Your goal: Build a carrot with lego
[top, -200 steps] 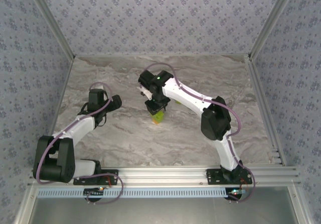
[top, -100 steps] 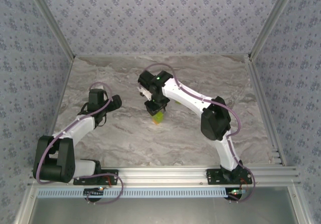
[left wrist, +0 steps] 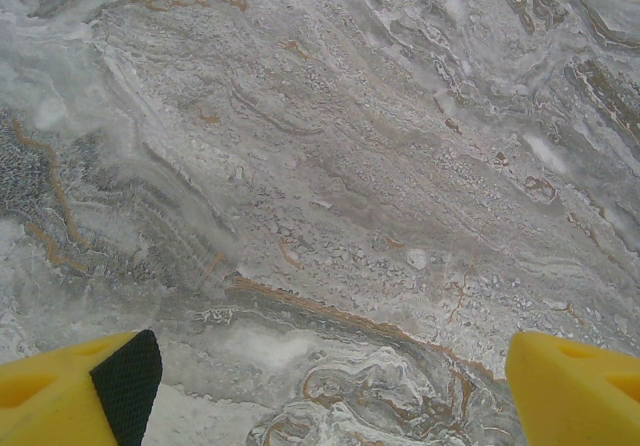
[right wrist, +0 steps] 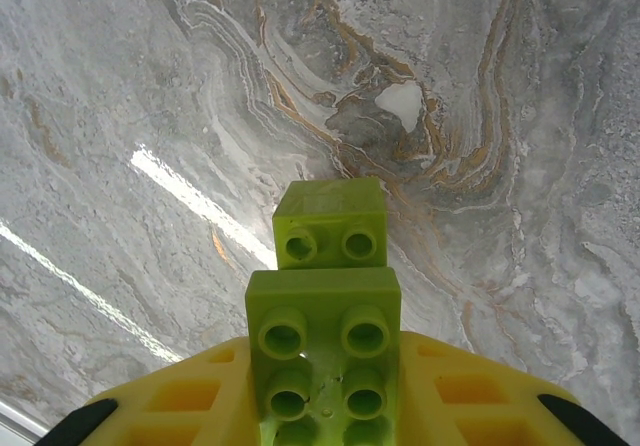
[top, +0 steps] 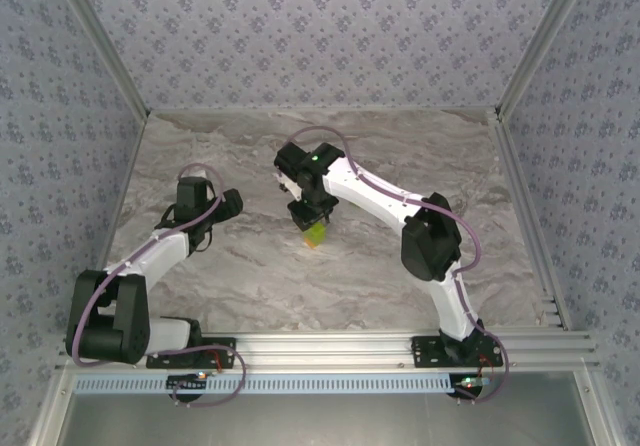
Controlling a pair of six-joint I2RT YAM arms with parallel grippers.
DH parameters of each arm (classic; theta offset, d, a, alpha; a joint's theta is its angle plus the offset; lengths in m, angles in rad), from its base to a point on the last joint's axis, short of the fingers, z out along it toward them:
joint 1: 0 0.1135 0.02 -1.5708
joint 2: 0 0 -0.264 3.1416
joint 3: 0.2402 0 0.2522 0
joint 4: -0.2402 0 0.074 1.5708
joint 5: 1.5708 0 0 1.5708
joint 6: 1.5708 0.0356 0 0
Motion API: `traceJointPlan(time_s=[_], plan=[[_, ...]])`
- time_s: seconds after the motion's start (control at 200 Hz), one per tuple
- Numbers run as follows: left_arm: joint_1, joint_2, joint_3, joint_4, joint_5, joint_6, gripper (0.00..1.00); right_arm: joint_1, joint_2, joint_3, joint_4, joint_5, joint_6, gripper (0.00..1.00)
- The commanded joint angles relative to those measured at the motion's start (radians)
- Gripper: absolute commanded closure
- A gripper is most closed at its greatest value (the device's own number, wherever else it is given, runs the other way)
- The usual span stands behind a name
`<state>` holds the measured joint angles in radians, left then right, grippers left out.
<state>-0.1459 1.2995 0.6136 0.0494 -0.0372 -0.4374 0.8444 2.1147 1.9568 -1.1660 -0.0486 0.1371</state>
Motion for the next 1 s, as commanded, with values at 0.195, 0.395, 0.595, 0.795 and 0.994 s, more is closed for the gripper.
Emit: traceJointPlan(time_s=[0.195,0.395,0.595,0.795,0.994], plan=[[0.003,-0.007,0.005,0.013,0.016,0.011,0.09,-0.011,0.089,-0.022,-0.017,-0.004,0.069,0.66],[0.003,-0.011,0.005,0.013,0.016,0.011,0.09,0.010,0.097,-0.023,-0.024,-0.004,0.020,0.66],[0.003,-0.012,0.003,0.013,0.016,0.011,0.09,0.036,0.123,-0.007,-0.064,0.011,-0.045,0.65],[0.003,-0.012,0.003,0.013,0.016,0.011,0.09,0.032,0.120,0.009,-0.067,0.003,-0.035,0.65],[0.003,-0.013,0.003,0.013,0.016,0.011,0.09,0.018,0.136,0.033,-0.077,-0.006,0.056,0.66]])
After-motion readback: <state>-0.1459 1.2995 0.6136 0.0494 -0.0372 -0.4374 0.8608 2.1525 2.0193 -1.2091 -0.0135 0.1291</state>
